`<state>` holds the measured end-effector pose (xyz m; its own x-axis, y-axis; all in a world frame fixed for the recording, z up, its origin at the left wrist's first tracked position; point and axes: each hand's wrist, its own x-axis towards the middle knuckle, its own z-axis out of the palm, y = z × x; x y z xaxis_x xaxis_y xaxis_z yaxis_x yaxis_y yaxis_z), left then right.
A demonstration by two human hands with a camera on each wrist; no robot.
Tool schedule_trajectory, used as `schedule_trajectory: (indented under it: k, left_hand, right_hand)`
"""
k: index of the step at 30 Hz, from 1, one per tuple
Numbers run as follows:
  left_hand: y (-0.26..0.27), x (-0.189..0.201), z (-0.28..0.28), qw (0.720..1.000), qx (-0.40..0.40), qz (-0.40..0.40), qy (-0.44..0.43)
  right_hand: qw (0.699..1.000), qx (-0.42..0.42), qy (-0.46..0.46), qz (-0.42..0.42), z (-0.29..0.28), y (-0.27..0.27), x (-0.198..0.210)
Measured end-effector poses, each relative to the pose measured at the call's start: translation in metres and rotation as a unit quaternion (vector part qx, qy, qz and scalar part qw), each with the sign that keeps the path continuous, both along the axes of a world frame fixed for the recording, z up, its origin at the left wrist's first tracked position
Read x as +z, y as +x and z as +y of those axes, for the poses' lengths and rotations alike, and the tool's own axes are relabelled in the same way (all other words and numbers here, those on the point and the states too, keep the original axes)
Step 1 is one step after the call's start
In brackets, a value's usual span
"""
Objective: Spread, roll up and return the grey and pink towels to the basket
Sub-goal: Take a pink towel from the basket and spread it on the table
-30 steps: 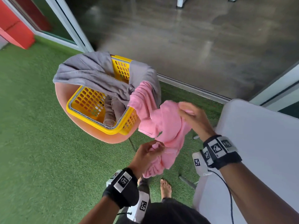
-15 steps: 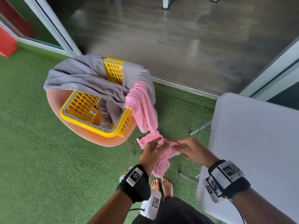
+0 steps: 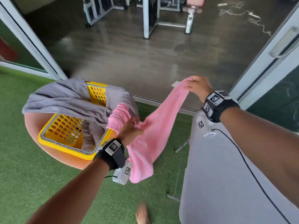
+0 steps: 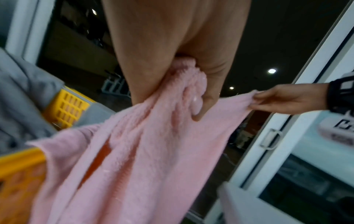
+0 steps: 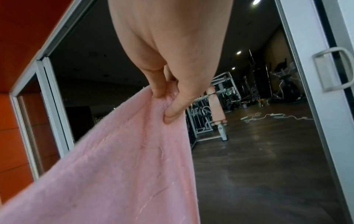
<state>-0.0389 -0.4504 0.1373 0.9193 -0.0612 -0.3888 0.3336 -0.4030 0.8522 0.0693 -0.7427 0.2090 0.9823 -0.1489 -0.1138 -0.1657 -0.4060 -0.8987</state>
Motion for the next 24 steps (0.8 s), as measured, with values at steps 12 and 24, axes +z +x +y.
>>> schedule_trajectory:
  k: [12,24]
  left_hand:
    - [-0.171,-0.098,-0.131,0.967,0.051,0.114,0.224]
    - [-0.252,-0.095,-0.513,0.947,-0.264,0.186,-0.004]
  right_hand:
    - [0.881,0.305,-0.361,0.007,-0.142,-0.006,-0.095]
    - [0.774,0.077,-0.571,0.262,-0.416,-0.128,-0.202]
